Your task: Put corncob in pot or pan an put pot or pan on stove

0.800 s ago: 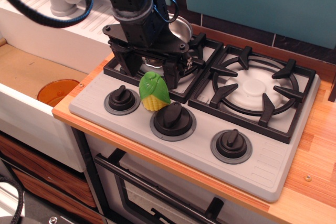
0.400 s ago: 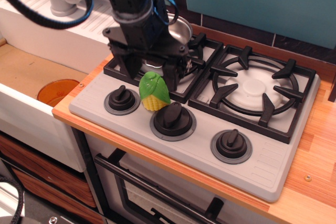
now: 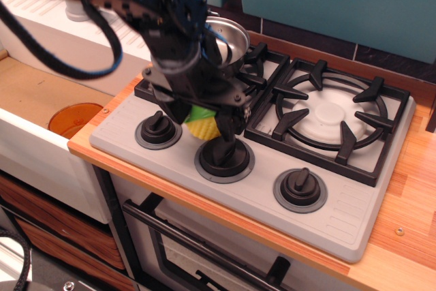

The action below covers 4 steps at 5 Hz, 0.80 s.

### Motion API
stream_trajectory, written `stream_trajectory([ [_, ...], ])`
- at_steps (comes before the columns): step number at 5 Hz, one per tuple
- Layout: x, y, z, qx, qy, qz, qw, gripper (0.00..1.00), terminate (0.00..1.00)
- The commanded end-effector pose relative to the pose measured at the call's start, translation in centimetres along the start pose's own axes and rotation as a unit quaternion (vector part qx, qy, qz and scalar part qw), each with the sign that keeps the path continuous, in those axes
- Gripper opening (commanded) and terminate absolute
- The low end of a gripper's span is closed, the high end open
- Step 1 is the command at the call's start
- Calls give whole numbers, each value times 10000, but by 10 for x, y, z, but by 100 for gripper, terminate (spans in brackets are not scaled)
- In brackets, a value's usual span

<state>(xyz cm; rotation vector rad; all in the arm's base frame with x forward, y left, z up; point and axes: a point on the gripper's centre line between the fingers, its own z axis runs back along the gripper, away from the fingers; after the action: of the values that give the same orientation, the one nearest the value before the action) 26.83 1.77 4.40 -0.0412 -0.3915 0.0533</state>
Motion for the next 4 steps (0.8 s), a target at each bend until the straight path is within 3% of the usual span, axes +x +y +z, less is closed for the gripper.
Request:
stream_trajectory([
  [1, 9, 6, -9, 21, -429, -118, 9990, 100, 0],
  [2, 9, 4, -13, 39, -464, -114, 9989, 100, 0],
  [3, 9, 2, -13, 71, -432, -31, 9990, 0, 0],
  [4, 9, 2, -7, 88, -367, -50, 9993, 0, 0],
])
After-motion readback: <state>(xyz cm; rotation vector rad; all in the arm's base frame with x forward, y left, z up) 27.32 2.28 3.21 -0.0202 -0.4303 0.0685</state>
